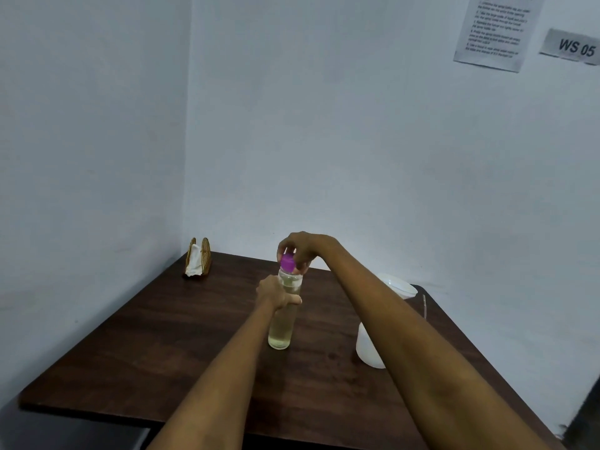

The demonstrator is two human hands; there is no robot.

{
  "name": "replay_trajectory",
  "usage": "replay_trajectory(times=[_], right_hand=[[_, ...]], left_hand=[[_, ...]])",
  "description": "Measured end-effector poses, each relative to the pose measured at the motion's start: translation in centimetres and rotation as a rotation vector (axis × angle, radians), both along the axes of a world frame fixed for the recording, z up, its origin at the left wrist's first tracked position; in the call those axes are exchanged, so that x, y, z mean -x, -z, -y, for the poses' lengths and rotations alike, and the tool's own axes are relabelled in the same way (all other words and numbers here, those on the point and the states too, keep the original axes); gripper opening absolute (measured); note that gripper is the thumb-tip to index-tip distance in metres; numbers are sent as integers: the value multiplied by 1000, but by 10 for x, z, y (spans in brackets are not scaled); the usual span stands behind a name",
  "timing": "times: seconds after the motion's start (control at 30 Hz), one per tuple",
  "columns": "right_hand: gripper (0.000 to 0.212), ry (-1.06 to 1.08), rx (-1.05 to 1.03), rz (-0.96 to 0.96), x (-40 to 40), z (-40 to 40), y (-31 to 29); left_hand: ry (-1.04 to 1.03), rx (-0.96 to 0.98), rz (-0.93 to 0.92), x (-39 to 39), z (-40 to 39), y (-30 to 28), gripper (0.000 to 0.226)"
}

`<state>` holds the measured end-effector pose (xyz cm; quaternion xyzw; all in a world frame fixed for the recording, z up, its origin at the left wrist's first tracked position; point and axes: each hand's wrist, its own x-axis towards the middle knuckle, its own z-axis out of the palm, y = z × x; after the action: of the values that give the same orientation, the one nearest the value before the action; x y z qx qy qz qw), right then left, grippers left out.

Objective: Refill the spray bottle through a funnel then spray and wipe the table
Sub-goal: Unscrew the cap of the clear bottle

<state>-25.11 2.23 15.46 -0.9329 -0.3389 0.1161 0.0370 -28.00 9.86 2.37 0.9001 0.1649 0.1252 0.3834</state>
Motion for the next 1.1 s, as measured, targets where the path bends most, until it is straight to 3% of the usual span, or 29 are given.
replay_trajectory(times=[0.13,0.23,0.33,0.4,0.5,0.67,0.77,0.87,1.0,1.1], right_hand=[[46,-101,-5,-20,-4,1,0],[38,-46,-50,-32,-3,-3,-1],[54,66,-7,132,1,-10,0],[50,121,73,217,2,-12,5],[30,129,62,121,0,-15,8],[41,-22,100,59,2,-14,-9],[40,-70,-9,69,0,-10,-23],[44,-67,-194,24,-1,1,-25],[45,-17,-144,-62,1,20,-10],[43,47,-235,-86,0,45,-7]], left_hand=[[2,4,-6,-3,-1,2,52],[15,-4,4,-3,-1,4,53],[24,-1,21,-3,-1,5,52],[25,-7,23,-3,-2,6,51],[24,-8,15,-3,-2,5,52],[29,-15,21,-2,-2,4,52],[37,-13,38,-1,-1,4,53],[46,-30,32,-1,0,4,53],[64,-18,-33,3,-1,-1,55],[98,29,-63,7,-2,-4,55]])
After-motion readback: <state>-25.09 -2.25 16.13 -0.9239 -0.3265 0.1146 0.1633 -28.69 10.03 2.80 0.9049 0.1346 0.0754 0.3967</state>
